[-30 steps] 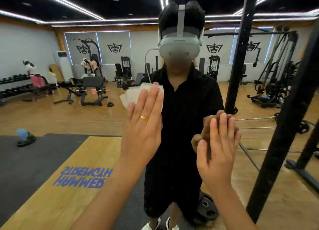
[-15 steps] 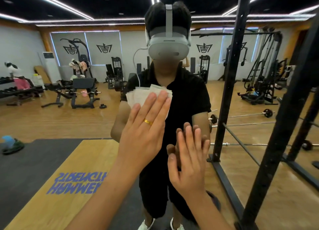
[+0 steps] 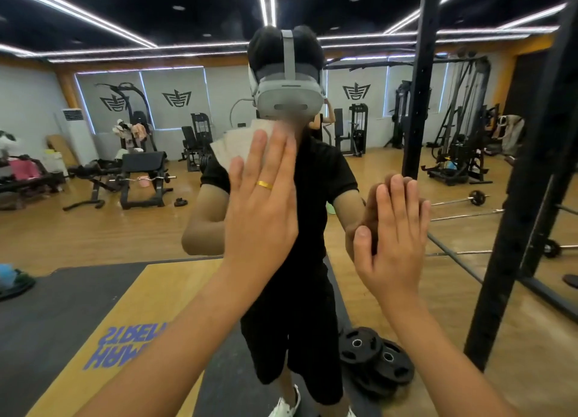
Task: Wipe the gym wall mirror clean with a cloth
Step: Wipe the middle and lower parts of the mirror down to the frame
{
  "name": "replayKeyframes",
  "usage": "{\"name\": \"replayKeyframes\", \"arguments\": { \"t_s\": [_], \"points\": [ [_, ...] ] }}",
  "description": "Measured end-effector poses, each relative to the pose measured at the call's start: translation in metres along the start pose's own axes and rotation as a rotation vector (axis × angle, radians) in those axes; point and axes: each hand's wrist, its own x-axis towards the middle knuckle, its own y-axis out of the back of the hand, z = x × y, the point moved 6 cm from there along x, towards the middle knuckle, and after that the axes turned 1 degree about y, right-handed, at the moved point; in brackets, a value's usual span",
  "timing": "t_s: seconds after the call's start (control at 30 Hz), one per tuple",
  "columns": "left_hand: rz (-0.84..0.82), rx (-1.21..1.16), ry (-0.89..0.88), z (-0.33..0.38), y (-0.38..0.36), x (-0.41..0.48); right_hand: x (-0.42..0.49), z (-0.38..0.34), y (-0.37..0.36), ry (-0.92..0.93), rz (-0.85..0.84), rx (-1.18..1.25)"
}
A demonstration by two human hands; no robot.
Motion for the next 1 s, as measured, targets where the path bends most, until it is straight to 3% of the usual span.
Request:
{"name": "replayKeyframes", "arguments": {
  "t_s": [0.2,0.27,0.37,0.47,0.63,0.7,0.9,1.0],
  "points": [
    [-0.148,0.118,-0.33,0.001,-0.006,-0.024,-0.001,0.0,0.004,-0.007,0.007,-0.018],
    [-0.098,0.129,-0.267,-0.022,0.009,-0.001,-0.001,0.0,0.004,-0.017,0.006,-0.023],
    [0.013,0.037,0.023,-0.056,0.032,0.044,-0.001,-0.001,0.002,-0.019,0.01,-0.026],
    [0.075,-0.069,0.148,-0.042,0.031,0.051,-0.001,0.0,0.002,-0.021,0.009,-0.035],
    [-0.083,0.06,-0.222,-0.005,-0.002,-0.013,-0.002,0.001,0.002,-0.01,0.002,-0.043],
    [-0.078,0.08,-0.265,-0.018,0.002,-0.012,-0.002,0.0,0.002,-0.011,0.005,-0.044],
    [0.065,-0.043,0.082,-0.055,0.031,0.05,-0.002,0.001,0.002,0.002,0.013,-0.047],
    [0.091,-0.11,0.136,-0.039,0.026,0.038,-0.001,0.001,0.001,0.012,0.025,-0.051]
  ]
}}
